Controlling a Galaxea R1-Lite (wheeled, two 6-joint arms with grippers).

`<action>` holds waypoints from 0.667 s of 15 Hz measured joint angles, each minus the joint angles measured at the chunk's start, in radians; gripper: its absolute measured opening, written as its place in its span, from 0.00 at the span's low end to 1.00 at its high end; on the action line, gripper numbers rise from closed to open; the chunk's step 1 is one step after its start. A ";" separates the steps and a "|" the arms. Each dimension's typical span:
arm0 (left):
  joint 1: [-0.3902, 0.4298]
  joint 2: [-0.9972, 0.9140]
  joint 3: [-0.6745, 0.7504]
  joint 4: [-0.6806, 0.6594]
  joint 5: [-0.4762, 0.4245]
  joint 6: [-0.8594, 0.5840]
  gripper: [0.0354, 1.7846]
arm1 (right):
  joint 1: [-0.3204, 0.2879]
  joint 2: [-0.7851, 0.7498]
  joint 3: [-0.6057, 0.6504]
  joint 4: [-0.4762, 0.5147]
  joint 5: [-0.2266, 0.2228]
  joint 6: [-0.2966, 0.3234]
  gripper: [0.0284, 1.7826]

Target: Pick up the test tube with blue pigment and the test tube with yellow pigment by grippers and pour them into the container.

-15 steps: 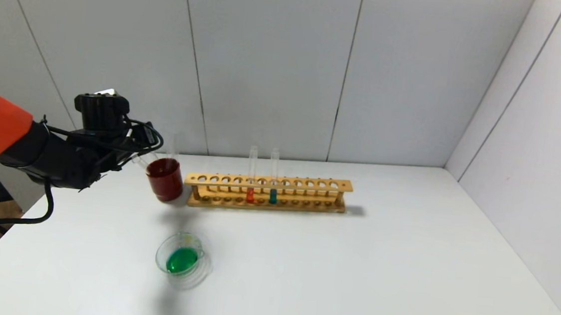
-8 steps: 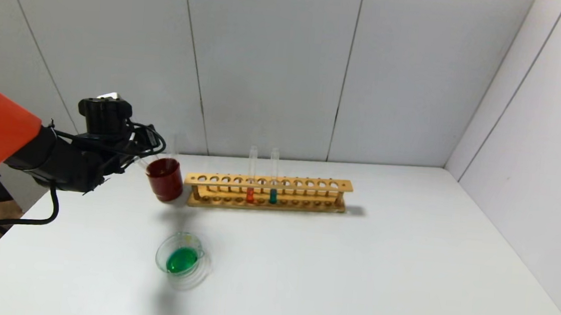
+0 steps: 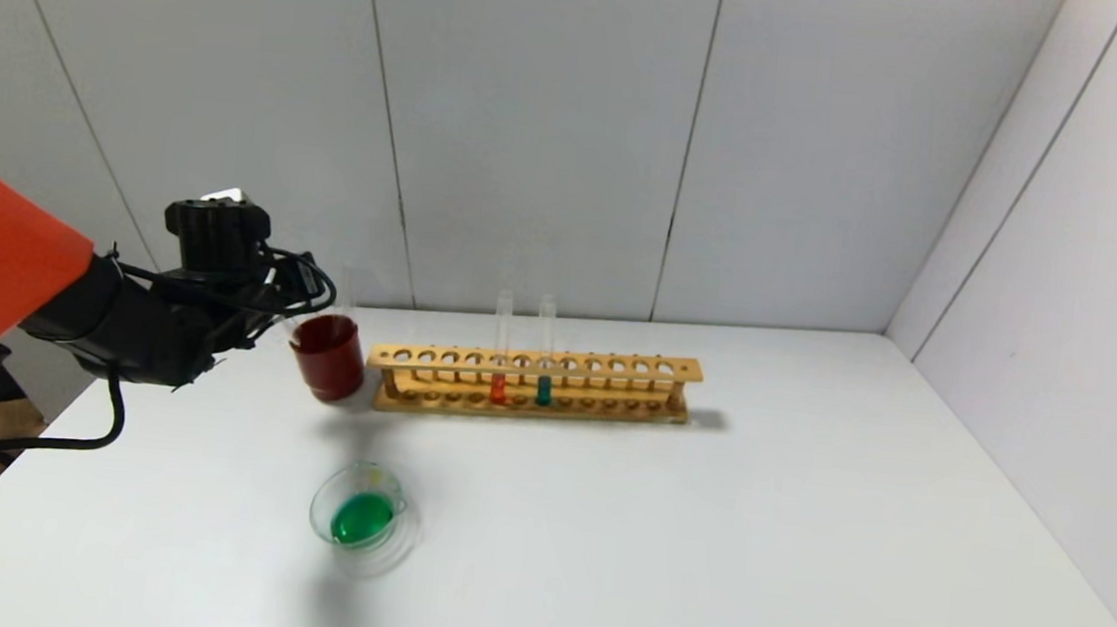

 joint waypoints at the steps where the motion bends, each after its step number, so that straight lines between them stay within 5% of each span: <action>1: 0.000 -0.001 -0.001 0.000 0.000 0.010 0.31 | 0.000 0.000 0.000 0.000 0.000 0.000 0.98; 6: 0.000 -0.025 -0.004 0.003 0.000 0.022 0.77 | 0.000 0.000 0.000 0.000 0.000 0.001 0.98; 10: -0.001 -0.095 -0.013 0.032 -0.001 0.076 0.96 | 0.000 0.000 0.000 0.000 0.000 0.000 0.98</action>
